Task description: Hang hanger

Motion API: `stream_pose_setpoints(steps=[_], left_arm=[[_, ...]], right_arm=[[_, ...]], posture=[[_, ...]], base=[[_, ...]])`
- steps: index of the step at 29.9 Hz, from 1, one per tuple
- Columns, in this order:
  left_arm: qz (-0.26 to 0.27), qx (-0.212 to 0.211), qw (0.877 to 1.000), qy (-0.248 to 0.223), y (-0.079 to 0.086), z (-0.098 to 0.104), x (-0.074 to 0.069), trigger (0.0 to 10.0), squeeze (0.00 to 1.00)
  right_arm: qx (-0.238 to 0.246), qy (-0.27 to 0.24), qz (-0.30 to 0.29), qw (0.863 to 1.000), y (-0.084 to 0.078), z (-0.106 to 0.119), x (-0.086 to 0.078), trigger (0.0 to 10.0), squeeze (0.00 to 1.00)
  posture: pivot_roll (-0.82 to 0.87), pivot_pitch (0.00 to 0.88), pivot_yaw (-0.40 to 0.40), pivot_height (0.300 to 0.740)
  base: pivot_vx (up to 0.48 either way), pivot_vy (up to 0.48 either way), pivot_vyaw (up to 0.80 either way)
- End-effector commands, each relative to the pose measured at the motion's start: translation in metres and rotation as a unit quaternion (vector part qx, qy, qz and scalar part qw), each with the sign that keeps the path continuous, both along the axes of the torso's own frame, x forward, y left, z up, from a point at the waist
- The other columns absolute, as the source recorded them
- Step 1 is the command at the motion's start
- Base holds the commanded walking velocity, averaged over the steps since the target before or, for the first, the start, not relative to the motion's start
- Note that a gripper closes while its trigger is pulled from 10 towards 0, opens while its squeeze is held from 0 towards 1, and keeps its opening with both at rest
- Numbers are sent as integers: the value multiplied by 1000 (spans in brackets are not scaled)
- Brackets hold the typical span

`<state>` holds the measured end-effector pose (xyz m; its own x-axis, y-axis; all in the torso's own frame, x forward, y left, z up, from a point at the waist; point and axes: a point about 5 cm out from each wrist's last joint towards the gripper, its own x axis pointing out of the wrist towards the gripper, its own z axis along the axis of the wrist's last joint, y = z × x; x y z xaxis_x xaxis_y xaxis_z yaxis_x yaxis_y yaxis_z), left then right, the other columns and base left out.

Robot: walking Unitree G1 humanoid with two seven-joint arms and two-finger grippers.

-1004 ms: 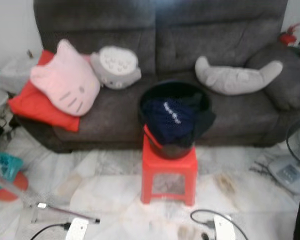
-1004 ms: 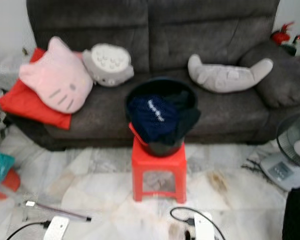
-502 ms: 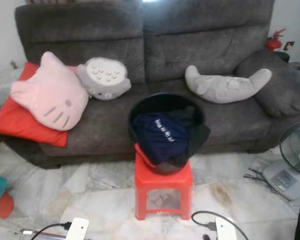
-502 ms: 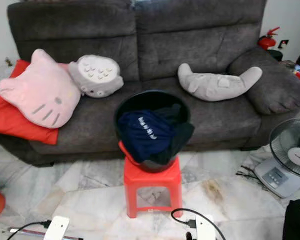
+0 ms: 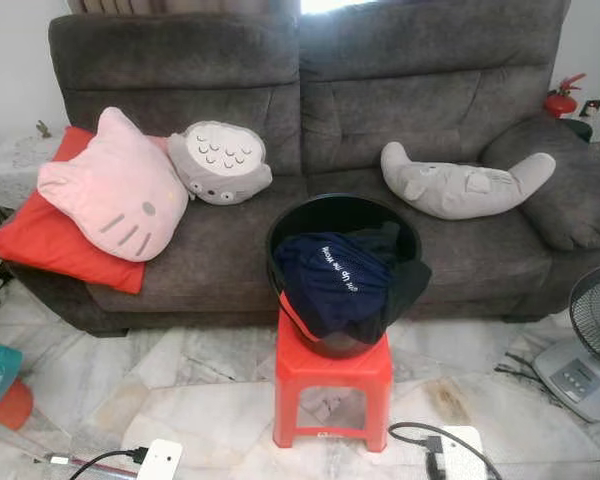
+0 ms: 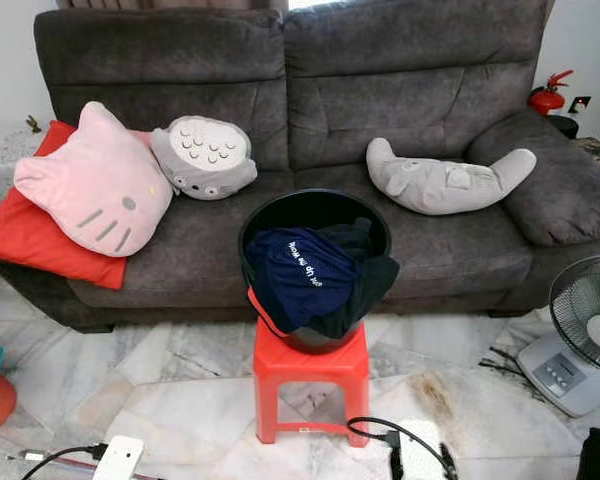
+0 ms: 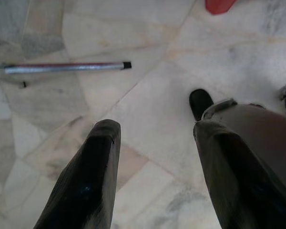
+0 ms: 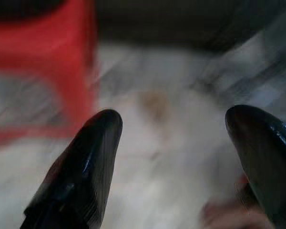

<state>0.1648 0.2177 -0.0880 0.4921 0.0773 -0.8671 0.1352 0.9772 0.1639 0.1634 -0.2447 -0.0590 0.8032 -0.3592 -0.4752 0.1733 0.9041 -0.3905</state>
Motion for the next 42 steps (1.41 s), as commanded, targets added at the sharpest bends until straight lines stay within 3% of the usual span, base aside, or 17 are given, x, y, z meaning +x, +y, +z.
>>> stream_pose_setpoints(steps=[1, 4, 9, 12, 13, 16, 17, 20, 25, 26, 29, 36, 39, 42], left_arm=[[-11, 9, 1000, 7, 3, 0, -1, 10000, 0], [-12, 9, 1000, 7, 3, 0, -1, 10000, 0], [-15, 10, 1000, 7, 3, 0, 0, 10000, 0], [-15, 11, 1000, 6, 4, 1, 0, 10000, 0], [-14, 13, 1000, 6, 4, 1, 0, 10000, 0], [-15, 15, 1000, 6, 4, 1, 0, 10000, 0], [-17, 15, 1000, 7, 4, 1, 0, 10000, 0], [-17, 15, 1000, 5, 4, 1, 0, 10000, 0], [-12, 15, 1000, 3, 4, 1, 1, 10000, 0], [-11, 15, 1000, 2, 4, 1, 1, 10000, 0], [-10, 15, 1000, 2, 4, 1, 2, 10000, 0], [-3, 12, 1000, -1, 3, 1, 2, 10000, 0], [-2, 12, 1000, -1, 3, 1, 2, 10000, 0], [-2, 13, 1000, -1, 3, 1, 2, 10000, 0]], right_arm=[[-26, -73, 21, 997, -3, 20, 14, 10000, 0], [-60, -122, 68, 988, -2, 38, 18, 10000, 0], [-85, -155, 100, 979, 4, 50, 22, 10000, 0], [-110, -183, 145, 966, 10, 66, 28, 10000, 0], [-126, -194, 203, 952, 17, 77, 35, 10000, 0], [-160, -190, 287, 925, 25, 90, 47, 10000, 0], [-190, -188, 341, 901, 30, 99, 57, 10000, 0], [-221, -200, 398, 868, 41, 120, 81, 10000, 0], [-220, -209, 446, 842, 61, 133, 103, 10000, 0], [-219, -210, 470, 829, 71, 136, 111, 10000, 0], [-213, -213, 495, 815, 87, 139, 121, 10000, 0], [-170, -192, 557, 790, 116, 140, 118, 10000, 0], [-163, -184, 564, 788, 117, 141, 114, 10000, 0], [-149, -146, 595, 776, 118, 138, 101, 10000, 0]], posture=[[-176, 0, 48, 740], [-187, 0, 47, 740], [-191, 0, 45, 740], [-192, 0, 44, 740], [-194, 0, 47, 740], [-200, 0, 49, 740], [-202, 0, 50, 740], [-194, 0, 49, 740], [-186, 0, 50, 740], [-184, 0, 51, 740], [-180, 0, 52, 740], [-165, 0, 46, 740], [-164, 0, 46, 740], [-172, 0, 48, 740]], base=[[0, 0, 0], [0, 0, 0], [0, 0, 0], [0, 0, 0], [0, 0, 0], [0, 0, 0], [0, 0, 0], [0, 0, 0], [0, 0, 0], [0, 0, 0], [0, 0, 0], [0, 0, 0], [0, 0, 0], [0, 0, 0]])
